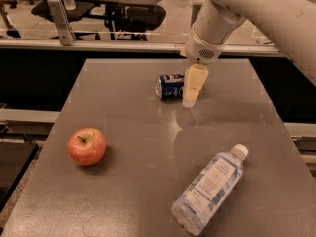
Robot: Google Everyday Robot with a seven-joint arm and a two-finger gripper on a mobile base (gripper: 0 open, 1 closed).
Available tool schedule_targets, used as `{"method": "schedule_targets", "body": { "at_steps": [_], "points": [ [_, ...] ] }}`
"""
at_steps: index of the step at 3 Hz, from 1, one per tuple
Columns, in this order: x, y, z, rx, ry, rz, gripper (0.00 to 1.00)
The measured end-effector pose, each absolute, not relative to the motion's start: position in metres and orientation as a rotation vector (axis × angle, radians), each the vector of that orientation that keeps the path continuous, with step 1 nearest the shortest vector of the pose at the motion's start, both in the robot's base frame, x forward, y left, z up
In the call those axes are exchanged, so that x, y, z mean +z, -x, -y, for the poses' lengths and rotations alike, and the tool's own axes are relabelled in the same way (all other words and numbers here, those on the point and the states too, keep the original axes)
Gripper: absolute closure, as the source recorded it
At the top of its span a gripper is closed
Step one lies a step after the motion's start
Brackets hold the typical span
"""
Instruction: Move pepsi can near apple
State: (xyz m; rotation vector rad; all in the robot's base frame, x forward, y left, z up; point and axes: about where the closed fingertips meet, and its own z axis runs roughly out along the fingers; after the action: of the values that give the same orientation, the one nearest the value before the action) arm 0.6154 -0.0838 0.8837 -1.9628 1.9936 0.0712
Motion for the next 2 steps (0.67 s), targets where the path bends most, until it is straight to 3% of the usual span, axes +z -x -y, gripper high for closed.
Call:
{"method": "schedule_targets", "body": {
  "at_steps": [2],
  "points": [
    [0.856,-0.627,0.076,0.082,2.091,-1.941,0.00]
  ]
}}
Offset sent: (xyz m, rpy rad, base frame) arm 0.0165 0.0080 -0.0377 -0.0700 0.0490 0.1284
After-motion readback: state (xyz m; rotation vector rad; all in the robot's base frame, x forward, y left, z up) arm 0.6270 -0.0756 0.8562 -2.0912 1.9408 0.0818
